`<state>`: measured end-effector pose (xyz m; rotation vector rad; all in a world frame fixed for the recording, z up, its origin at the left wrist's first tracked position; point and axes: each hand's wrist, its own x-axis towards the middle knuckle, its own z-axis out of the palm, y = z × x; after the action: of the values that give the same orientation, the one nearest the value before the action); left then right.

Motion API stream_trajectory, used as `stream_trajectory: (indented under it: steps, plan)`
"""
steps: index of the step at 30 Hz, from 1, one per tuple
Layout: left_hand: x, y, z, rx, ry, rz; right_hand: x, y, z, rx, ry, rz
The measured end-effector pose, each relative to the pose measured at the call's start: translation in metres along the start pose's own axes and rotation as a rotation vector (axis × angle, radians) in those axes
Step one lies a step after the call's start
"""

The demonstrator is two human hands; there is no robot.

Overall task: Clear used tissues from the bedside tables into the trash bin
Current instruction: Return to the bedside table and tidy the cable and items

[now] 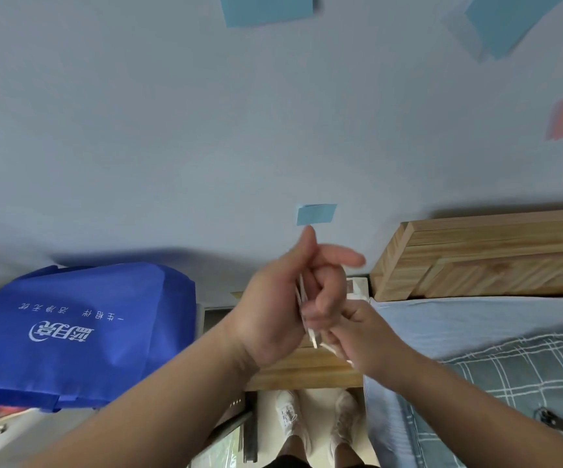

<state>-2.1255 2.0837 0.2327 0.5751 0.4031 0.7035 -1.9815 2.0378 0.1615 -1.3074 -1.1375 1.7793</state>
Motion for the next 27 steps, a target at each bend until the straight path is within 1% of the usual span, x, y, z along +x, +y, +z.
stream_trajectory:
  steps: [2,4,6,8,9,10,11,13,14,15,16,17,19,22,24,25,26,27]
  plan:
    - [0.007,0.008,-0.002,-0.047,0.200,0.077,-0.005,0.008,0.013,-0.079,-0.037,0.007]
    - [0.012,0.012,-0.008,0.033,0.411,0.160,-0.014,0.012,0.022,-0.175,-0.085,0.018]
    - [0.014,0.015,-0.020,0.270,0.552,0.241,-0.026,0.013,0.026,-0.292,-0.101,0.039]
    - [0.011,0.015,-0.035,0.603,0.629,0.256,-0.036,0.009,0.022,-0.452,-0.119,0.068]
    - [0.008,0.013,-0.042,0.758,0.641,0.209,-0.040,0.004,0.017,-0.537,-0.130,0.083]
    - [0.003,0.009,-0.048,0.897,0.621,0.119,-0.043,-0.004,0.009,-0.616,-0.136,0.091]
    - [-0.004,0.003,-0.053,1.043,0.563,-0.013,-0.046,-0.013,0.000,-0.696,-0.134,0.092]
    - [-0.019,-0.014,-0.056,1.328,0.355,-0.310,-0.048,-0.038,-0.019,-0.909,-0.110,0.046]
    - [-0.027,-0.023,-0.053,1.387,0.236,-0.396,-0.047,-0.050,-0.027,-1.030,-0.097,0.003]
    - [-0.033,-0.030,-0.049,1.335,0.144,-0.430,-0.045,-0.061,-0.034,-1.119,-0.085,-0.044]
    - [-0.037,-0.036,-0.043,1.195,0.079,-0.447,-0.041,-0.070,-0.039,-1.157,-0.082,-0.080]
    - [-0.038,-0.040,-0.036,1.033,0.023,-0.461,-0.036,-0.077,-0.043,-1.130,-0.085,-0.094]
    - [-0.037,-0.043,-0.022,0.771,-0.074,-0.461,-0.025,-0.083,-0.049,-0.878,-0.088,-0.095]
    - [-0.031,-0.043,-0.003,0.442,-0.153,-0.364,-0.007,-0.073,-0.038,-0.484,-0.044,-0.127]
    - [-0.025,-0.039,0.006,0.196,-0.172,-0.278,-0.004,-0.057,-0.021,-0.143,-0.028,-0.044]
    - [-0.021,-0.035,0.008,0.087,-0.169,-0.228,-0.005,-0.046,-0.011,0.005,-0.047,0.000]
    - [-0.016,-0.031,0.009,-0.001,-0.147,-0.181,-0.006,-0.035,-0.001,0.106,-0.072,0.014]
    - [-0.012,-0.027,0.009,-0.057,-0.106,-0.138,-0.009,-0.026,0.010,0.148,-0.082,0.019]
